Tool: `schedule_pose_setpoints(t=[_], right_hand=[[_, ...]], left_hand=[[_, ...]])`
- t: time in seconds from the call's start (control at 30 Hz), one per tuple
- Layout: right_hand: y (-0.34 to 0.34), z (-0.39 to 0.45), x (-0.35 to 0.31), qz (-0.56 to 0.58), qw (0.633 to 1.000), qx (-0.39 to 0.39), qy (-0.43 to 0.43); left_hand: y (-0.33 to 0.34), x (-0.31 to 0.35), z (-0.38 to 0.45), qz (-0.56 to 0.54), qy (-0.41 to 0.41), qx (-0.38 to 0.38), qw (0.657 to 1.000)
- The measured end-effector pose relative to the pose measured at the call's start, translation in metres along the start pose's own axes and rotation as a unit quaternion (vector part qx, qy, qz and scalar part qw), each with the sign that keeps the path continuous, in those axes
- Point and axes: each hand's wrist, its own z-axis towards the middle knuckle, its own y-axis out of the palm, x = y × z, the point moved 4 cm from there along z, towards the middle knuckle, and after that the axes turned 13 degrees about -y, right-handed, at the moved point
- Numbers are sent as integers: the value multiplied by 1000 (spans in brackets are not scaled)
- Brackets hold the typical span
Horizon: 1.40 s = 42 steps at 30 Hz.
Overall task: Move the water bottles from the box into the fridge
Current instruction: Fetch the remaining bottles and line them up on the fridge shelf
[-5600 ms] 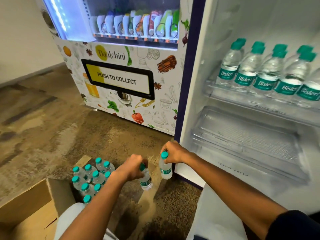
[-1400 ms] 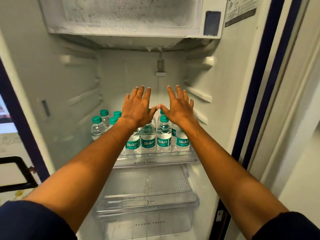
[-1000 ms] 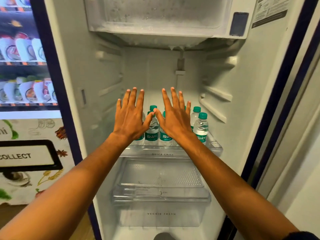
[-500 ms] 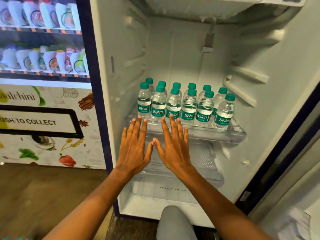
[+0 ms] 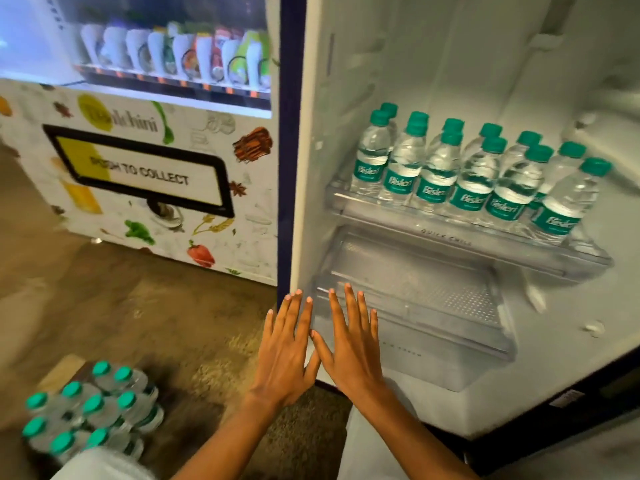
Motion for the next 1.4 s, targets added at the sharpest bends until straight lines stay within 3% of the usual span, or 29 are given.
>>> schedule_pose_setpoints(t=[0.2, 0.47, 0.9, 1.4], right_hand=[[71, -28, -37, 50, 994, -99, -15], [125, -39, -107, 88, 971, -213, -64], [196, -54, -204, 129, 919, -330, -172], [236, -15, -264, 154, 894, -373, -196]], left_hand=[[20, -68, -54, 74, -110, -81, 988], [16, -149, -104, 132, -249, -131, 950], [-16, -261, -189, 211, -466, -215, 832], [-17, -302, -197, 40, -551, -127, 824]])
